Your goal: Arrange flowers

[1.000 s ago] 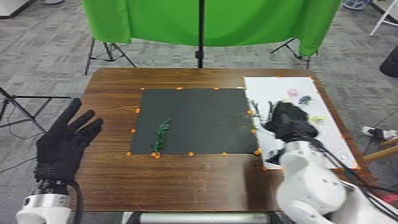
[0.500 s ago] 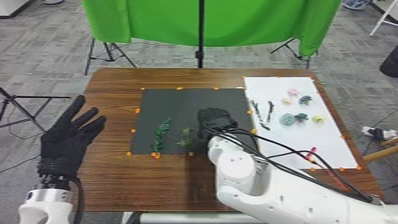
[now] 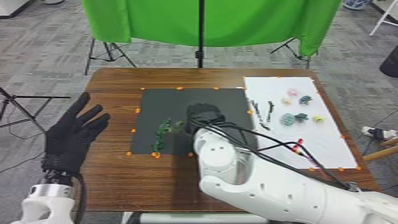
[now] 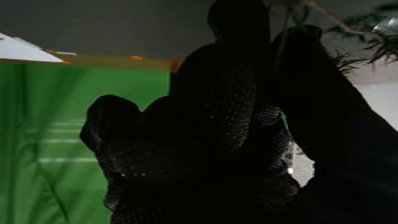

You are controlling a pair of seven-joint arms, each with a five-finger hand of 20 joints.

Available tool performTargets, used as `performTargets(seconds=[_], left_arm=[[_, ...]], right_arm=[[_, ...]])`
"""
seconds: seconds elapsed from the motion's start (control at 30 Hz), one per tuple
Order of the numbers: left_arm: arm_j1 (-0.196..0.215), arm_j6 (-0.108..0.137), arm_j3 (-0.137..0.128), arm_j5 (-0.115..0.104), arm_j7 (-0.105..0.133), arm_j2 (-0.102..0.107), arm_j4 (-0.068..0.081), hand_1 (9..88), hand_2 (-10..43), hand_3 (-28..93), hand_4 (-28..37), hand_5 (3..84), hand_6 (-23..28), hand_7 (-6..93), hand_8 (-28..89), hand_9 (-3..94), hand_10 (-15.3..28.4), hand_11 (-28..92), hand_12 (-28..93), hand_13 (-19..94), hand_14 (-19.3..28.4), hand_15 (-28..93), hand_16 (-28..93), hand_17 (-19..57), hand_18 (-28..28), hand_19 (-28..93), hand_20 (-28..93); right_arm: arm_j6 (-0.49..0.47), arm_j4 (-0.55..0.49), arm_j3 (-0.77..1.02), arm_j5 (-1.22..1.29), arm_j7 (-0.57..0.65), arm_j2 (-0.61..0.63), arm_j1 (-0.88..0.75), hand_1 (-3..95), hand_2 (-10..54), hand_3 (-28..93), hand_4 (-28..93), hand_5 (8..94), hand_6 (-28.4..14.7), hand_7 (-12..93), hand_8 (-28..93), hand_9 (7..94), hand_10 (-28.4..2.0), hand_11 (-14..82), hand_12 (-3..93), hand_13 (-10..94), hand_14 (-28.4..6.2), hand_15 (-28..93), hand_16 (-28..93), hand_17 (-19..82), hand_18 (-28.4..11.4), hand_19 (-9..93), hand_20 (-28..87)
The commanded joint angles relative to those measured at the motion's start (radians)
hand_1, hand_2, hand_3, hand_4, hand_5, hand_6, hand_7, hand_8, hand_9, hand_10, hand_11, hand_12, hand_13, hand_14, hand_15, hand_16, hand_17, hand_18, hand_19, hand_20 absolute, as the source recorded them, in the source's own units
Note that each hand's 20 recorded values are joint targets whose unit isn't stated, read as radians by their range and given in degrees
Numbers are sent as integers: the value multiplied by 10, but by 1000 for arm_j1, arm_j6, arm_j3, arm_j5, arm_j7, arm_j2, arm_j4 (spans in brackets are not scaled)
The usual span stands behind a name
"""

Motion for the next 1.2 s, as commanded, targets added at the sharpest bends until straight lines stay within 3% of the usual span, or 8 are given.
performTargets(seconds=[0.03, 0.2, 0.4, 0.7, 0.8, 0.97, 1.07, 1.2], left_arm=[[-20, -21, 23, 6, -9, -4, 21, 223, 60, 789, -283, 310, 48, 122, -111, 286, 179, 185, 90, 203, 269, 413, -84, -108, 284, 564, -36], [-40, -28, 37, 5, -11, -5, 30, 223, 60, 790, -283, 310, 48, 123, -111, 285, 179, 186, 90, 202, 269, 413, -84, -107, 284, 564, -36], [-39, -20, 48, -7, 7, 10, 34, 223, 61, 791, -283, 310, 49, 121, -111, 285, 178, 187, 90, 202, 269, 413, -84, -108, 284, 565, -36], [-18, 0, 43, -16, 20, 19, 28, 226, 63, 792, -282, 310, 50, 119, -110, 285, 179, 187, 90, 202, 268, 415, -84, -108, 284, 566, -37], [-5, 8, 47, -26, 39, 27, 24, 227, 64, 792, -282, 310, 50, 120, -110, 285, 179, 187, 90, 202, 269, 415, -84, -108, 284, 566, -37], [21, 18, 43, -31, 63, 25, 15, 228, 65, 792, -281, 310, 50, 121, -110, 284, 179, 188, 89, 202, 269, 415, -85, -108, 284, 567, -37], [20, 15, 33, -26, 55, 17, 13, 228, 65, 792, -280, 310, 51, 121, -111, 284, 179, 188, 89, 202, 269, 415, -85, -108, 284, 567, -38], [34, 22, 24, -27, 62, 11, 6, 227, 64, 791, -281, 309, 50, 121, -110, 284, 179, 189, 89, 202, 269, 415, -85, -107, 284, 568, -38]], right_arm=[[-12, 31, -21, -6, 16, -37, -16, 432, -34, 713, -268, 937, 8, 299, -156, 937, -116, 527, 152, 901, -92, 719, 209, 509, -263, 932, 535], [25, 56, -30, -13, 14, -42, -9, 411, -17, 688, -278, 937, 9, 256, -161, 937, -115, 496, 147, 897, -93, 703, 210, 505, -264, 932, 523], [20, 63, -31, -15, 24, -48, -9, 404, -16, 651, -282, 937, 8, 231, -158, 937, -114, 468, 148, 893, -93, 694, 209, 499, -263, 932, 510], [56, 33, -17, -39, 12, -33, -10, 348, -51, 644, -273, 937, 1, 234, -151, 937, -115, 467, 150, 892, -93, 694, 209, 499, -266, 932, 512], [56, 17, -3, -33, 11, -24, -5, 340, -56, 642, -266, 937, 1, 243, -154, 937, -115, 472, 148, 894, -93, 697, 208, 500, -266, 932, 516], [113, -54, 80, -48, -13, 17, -49, 324, -61, 644, -265, 937, 1, 262, -156, 937, -114, 484, 148, 897, -91, 702, 209, 506, -266, 932, 523], [199, -107, 148, -70, -3, 79, -85, 316, -60, 649, -262, 937, -2, 249, -156, 937, -116, 480, 149, 892, -92, 702, 214, 503, -268, 932, 524], [294, -150, 238, -70, 44, 173, -124, 319, -52, 662, -249, 878, -23, 139, -122, 927, -131, 359, 192, 831, -107, 691, 203, 446, -278, 932, 428]])
